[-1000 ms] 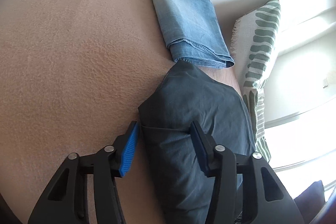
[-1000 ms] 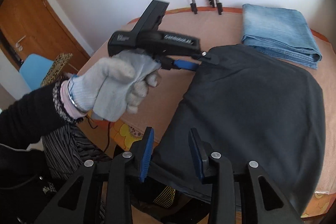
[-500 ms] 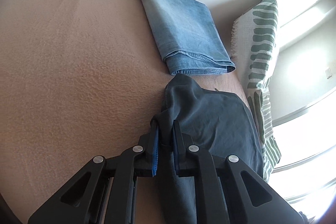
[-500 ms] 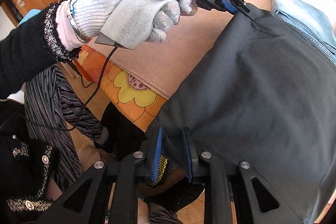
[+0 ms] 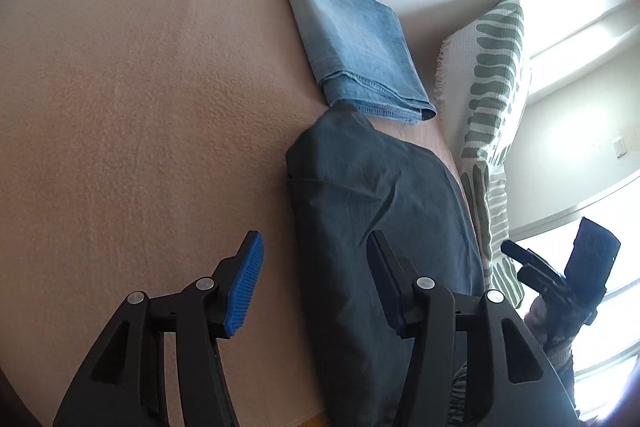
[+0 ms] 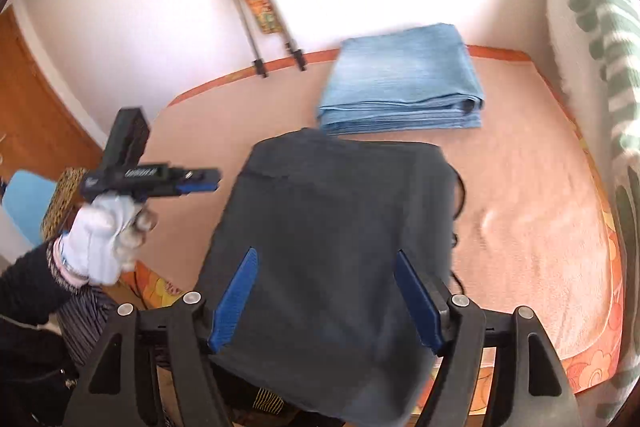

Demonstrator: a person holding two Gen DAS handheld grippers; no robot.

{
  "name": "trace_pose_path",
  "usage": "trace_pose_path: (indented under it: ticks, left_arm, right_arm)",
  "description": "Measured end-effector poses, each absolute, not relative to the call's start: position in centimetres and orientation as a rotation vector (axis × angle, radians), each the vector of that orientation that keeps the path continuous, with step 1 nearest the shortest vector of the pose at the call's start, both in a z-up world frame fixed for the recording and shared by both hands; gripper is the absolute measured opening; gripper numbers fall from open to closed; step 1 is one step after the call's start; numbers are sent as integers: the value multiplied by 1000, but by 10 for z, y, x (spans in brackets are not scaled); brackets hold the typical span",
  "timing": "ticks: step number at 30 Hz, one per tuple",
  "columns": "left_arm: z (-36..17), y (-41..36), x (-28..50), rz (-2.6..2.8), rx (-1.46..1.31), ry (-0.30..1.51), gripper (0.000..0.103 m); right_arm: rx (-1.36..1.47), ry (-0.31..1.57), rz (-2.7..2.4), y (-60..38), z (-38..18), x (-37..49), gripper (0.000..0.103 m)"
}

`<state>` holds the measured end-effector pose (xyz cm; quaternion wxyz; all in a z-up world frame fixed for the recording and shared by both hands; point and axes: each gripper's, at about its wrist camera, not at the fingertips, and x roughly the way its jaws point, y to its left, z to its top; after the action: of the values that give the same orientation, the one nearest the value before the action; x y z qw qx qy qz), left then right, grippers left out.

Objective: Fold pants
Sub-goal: 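Grasp the sides of the dark trouser bundle with both grippers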

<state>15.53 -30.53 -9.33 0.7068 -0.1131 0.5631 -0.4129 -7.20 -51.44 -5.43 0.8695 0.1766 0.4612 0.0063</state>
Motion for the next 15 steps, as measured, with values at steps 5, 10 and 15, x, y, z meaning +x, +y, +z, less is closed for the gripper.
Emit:
trace_pose_path:
  ticks: [5,10,15]
  left_arm:
    - [-96,-320,137,-950,-222,1273,54]
    - [-100,-328,127,-953,-173,1288,54]
    - [-109,-334,122,-951,-144,1296,54]
  right_arm:
    - [559,1029,-53,-580,-96,-63,75]
    - [717,1046,-5,-603,-129,-58,75]
    - [733,1079,16,-600,-152,-52,74]
